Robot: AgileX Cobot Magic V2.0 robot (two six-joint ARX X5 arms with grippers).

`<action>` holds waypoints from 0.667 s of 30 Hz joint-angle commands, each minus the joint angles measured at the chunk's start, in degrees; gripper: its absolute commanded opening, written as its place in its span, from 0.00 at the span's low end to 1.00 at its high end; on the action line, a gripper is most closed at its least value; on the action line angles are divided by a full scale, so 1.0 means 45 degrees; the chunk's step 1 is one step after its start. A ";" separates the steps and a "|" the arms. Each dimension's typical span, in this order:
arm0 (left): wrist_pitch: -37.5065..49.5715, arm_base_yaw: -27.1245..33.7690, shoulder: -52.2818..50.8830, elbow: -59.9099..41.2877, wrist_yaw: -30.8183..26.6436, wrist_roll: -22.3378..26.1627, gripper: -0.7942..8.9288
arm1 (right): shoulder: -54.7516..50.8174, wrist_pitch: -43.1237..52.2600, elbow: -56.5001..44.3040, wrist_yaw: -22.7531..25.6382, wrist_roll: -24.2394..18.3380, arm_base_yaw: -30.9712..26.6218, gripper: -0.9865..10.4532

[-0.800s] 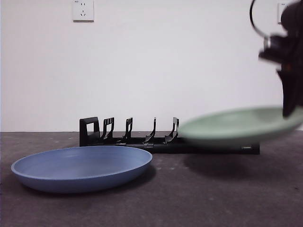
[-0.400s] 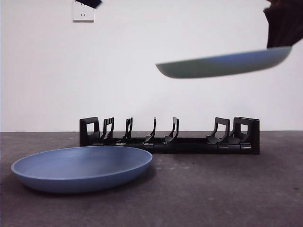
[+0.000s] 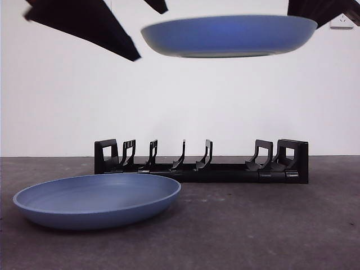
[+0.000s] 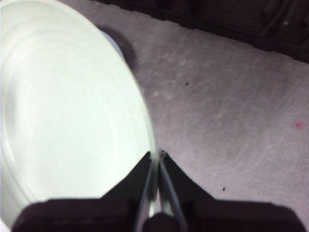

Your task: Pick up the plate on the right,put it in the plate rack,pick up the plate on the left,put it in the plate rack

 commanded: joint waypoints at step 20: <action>0.0806 -0.0243 0.0248 0.0019 0.0175 0.0374 0.12 | 0.0019 -0.0029 0.0117 -0.0214 0.0044 0.0243 0.07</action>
